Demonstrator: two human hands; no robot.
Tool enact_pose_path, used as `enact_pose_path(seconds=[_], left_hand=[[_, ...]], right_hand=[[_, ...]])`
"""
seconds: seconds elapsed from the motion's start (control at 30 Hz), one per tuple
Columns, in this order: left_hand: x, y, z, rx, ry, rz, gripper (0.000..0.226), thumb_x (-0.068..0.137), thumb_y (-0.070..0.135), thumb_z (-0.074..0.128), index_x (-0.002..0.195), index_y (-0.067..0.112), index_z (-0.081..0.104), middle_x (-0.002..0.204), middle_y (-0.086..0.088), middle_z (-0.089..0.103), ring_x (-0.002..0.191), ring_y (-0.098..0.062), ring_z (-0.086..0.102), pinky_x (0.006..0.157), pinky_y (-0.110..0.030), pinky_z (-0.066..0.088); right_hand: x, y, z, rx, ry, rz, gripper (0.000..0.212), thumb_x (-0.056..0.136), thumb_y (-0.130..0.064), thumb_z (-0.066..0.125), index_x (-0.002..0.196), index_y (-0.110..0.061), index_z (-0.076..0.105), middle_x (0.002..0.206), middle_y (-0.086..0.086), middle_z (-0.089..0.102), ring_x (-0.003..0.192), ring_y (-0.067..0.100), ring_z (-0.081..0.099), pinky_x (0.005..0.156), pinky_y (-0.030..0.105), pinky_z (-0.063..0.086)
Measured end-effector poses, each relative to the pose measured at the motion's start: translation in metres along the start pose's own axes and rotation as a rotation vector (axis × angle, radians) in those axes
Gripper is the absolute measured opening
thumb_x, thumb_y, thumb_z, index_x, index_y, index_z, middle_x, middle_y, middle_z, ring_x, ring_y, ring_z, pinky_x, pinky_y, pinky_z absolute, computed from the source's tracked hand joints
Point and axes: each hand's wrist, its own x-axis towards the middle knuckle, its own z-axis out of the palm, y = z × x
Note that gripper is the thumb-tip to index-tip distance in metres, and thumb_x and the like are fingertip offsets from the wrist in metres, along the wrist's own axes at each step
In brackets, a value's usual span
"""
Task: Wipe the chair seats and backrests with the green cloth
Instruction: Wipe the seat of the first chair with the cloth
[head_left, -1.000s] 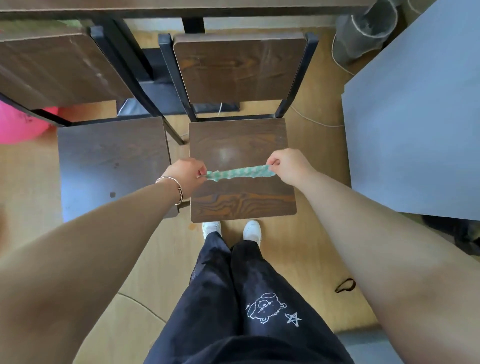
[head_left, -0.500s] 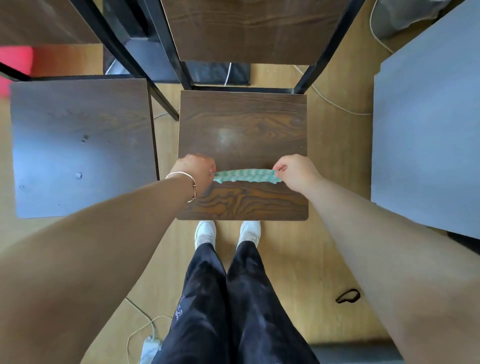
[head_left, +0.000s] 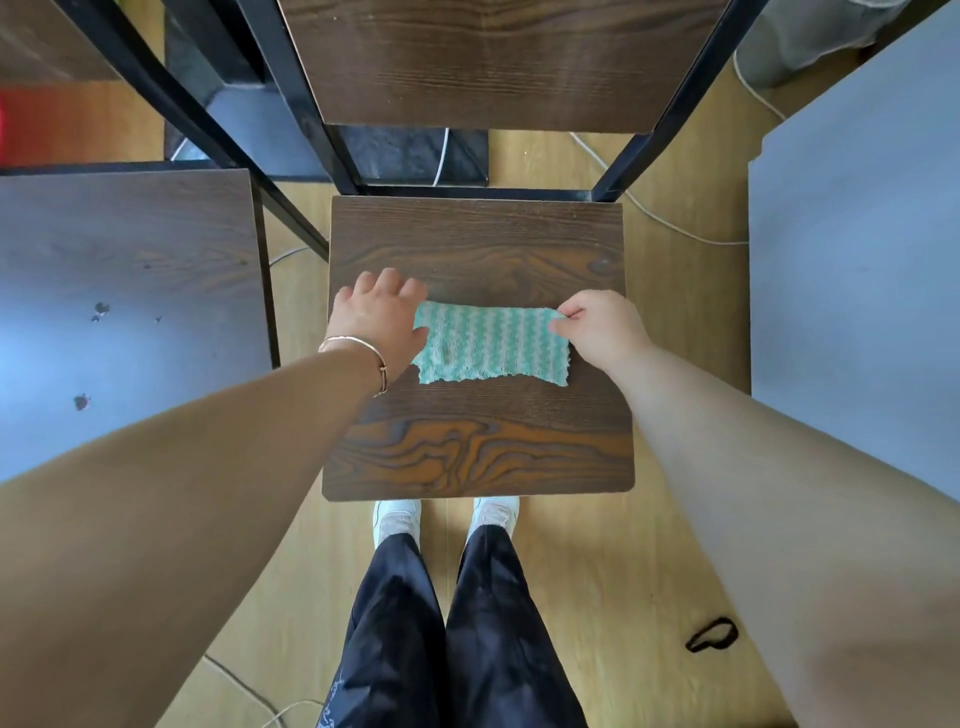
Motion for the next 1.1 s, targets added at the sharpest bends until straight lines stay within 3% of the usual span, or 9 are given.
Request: enact_pose_path(seconds=[0.13,0.27,0.37,0.5,0.63,0.73,0.83,1.0,1.1], left_hand=[[-0.017,-0.01,0.011,0.133,0.069,0.043,0.052,0.09,0.05,0.052,0.133,0.023,0.04,0.126,-0.005,0.043,0.116,-0.03,0.041,0.095,-0.042,0.038],[-0.033,-0.022,0.018,0.136,0.1,0.029,0.062,0.087,0.056,0.052,0.138,0.024,0.036,0.129,-0.005,0.042,0.117,-0.03,0.041,0.098,-0.042,0.036],[-0.041,-0.03,0.019,0.158,0.137,0.028,0.068,0.087,0.058,0.051,0.142,0.024,0.032,0.136,-0.007,0.039,0.122,-0.032,0.039,0.101,-0.043,0.033],[-0.048,-0.036,0.021,0.171,0.149,0.03,0.071,0.087,0.059,0.051,0.144,0.022,0.03,0.143,-0.008,0.036,0.127,-0.032,0.036,0.103,-0.044,0.031],[-0.058,-0.038,0.026,0.148,0.142,0.023,0.071,0.085,0.057,0.056,0.142,0.022,0.033,0.143,-0.008,0.038,0.127,-0.031,0.038,0.103,-0.044,0.033],[-0.068,-0.042,0.029,0.112,0.183,0.001,0.071,0.083,0.057,0.059,0.14,0.021,0.038,0.141,-0.007,0.041,0.126,-0.032,0.041,0.101,-0.045,0.035],[-0.075,-0.048,0.034,0.1,0.194,-0.03,0.071,0.085,0.06,0.054,0.142,0.023,0.034,0.143,-0.006,0.039,0.129,-0.03,0.037,0.104,-0.043,0.031],[-0.081,-0.059,0.041,0.084,0.198,-0.067,0.07,0.087,0.061,0.047,0.144,0.023,0.03,0.145,-0.005,0.037,0.132,-0.029,0.035,0.106,-0.044,0.031],[-0.08,-0.065,0.045,0.049,0.2,-0.088,0.07,0.088,0.061,0.047,0.144,0.022,0.03,0.147,-0.006,0.037,0.133,-0.029,0.034,0.108,-0.044,0.03]], right_hand=[[-0.007,0.011,0.007,-0.058,-0.013,0.039,0.021,0.091,-0.027,0.067,0.099,-0.007,0.068,0.082,0.004,0.064,0.079,0.025,0.06,0.067,0.032,0.045],[-0.013,0.015,0.012,-0.035,0.06,0.03,0.011,0.092,-0.024,0.064,0.097,-0.015,0.07,0.101,0.002,0.061,0.099,0.024,0.057,0.084,0.031,0.044],[-0.017,0.01,0.016,0.027,0.093,0.028,0.012,0.093,-0.025,0.062,0.1,-0.018,0.069,0.107,0.002,0.06,0.095,0.021,0.058,0.079,0.027,0.042],[-0.027,-0.011,0.021,0.121,0.061,0.015,0.014,0.094,-0.028,0.058,0.101,-0.019,0.065,0.096,-0.006,0.064,0.087,0.013,0.059,0.067,0.023,0.04],[-0.037,-0.048,0.045,0.249,-0.047,-0.034,0.006,0.095,-0.026,0.059,0.093,-0.02,0.061,0.085,-0.005,0.067,0.069,0.007,0.067,0.065,0.028,0.054],[-0.04,-0.072,0.066,0.333,-0.093,-0.094,0.005,0.093,-0.025,0.062,0.096,-0.022,0.064,0.086,-0.005,0.066,0.068,0.008,0.066,0.069,0.03,0.056],[-0.036,-0.081,0.081,0.205,-0.026,-0.227,0.019,0.091,-0.025,0.065,0.11,-0.027,0.067,0.098,-0.004,0.056,0.08,0.01,0.056,0.068,0.021,0.045],[-0.025,-0.069,0.104,-0.142,0.029,-0.332,0.046,0.088,-0.028,0.069,0.133,-0.031,0.058,0.117,-0.004,0.047,0.098,0.018,0.054,0.085,0.034,0.048],[-0.022,-0.066,0.114,-0.181,0.12,-0.403,0.042,0.089,-0.024,0.069,0.13,-0.028,0.062,0.111,-0.001,0.053,0.098,0.021,0.056,0.082,0.037,0.051]])
